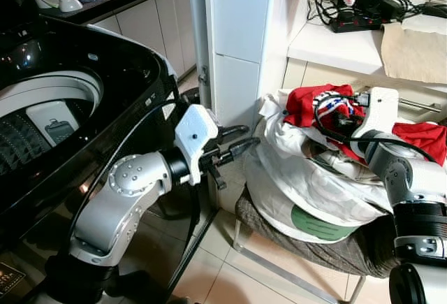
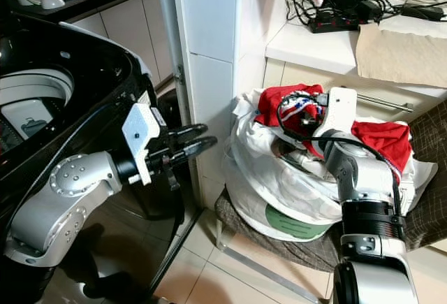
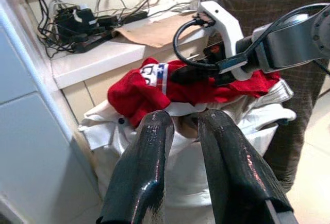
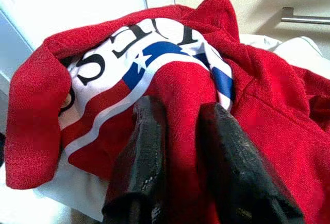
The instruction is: Clothes washing
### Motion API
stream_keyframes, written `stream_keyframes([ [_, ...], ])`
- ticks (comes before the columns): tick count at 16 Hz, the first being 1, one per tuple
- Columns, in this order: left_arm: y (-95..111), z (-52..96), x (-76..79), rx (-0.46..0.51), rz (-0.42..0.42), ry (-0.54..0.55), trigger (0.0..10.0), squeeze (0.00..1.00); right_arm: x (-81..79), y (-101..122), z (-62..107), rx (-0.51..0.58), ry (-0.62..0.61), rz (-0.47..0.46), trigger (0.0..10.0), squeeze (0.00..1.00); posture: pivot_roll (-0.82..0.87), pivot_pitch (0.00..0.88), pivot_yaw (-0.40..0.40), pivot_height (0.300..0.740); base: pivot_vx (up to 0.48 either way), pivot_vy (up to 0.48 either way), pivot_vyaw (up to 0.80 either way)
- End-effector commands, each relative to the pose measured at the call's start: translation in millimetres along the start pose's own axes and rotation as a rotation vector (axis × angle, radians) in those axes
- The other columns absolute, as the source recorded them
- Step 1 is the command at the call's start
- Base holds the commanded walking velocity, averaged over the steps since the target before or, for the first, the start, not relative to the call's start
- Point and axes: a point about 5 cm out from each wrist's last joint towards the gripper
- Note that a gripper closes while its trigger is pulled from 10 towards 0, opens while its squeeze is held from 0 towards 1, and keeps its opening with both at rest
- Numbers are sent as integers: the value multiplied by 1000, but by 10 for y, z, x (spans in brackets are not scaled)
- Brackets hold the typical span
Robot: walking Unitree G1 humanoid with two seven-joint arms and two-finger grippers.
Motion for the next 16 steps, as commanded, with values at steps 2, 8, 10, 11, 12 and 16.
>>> stream_keyframes([
  [2, -11, 28, -84, -18, -24, 49, 10000, 0, -43, 220, 39, 70, 43, 1, 0, 0, -28, 0, 48, 740, 0, 0, 0],
  [8, 211, -1, -261, 88, -89, 170, 10000, 0, -411, 1018, 469, 271, 442, 89, 0, 0, -37, 0, 46, 740, 0, 0, 0],
  [10, 221, -46, -279, 99, -93, 189, 10000, 608, -540, 1088, 601, 252, 582, 194, 0, 0, -44, 0, 36, 740, 0, 0, 0],
  [11, 208, -53, -270, 93, -99, 189, 10000, 553, -514, 1067, 584, 239, 549, 234, 0, 0, -47, 0, 33, 740, 0, 0, 0],
  [12, 171, -60, -235, 79, -108, 179, 10000, 0, -412, 983, 481, 209, 424, 281, 10000, 0, -48, 0, 33, 740, 0, 0, 0],
  [16, 34, -83, -141, 2, -119, 123, 10000, 0, -160, 666, 205, 126, 215, 186, 10000, 1000, -43, 0, 37, 740, 0, 0, 0],
])
Point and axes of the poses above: a point about 5 cm out from each wrist's last joint towards the gripper, its own z axis pointing back from the gripper into the wrist, its own y axis along the axis of the wrist's last joint, x = y × z, and after that the axes turned 2 degrees about -z, right-handed
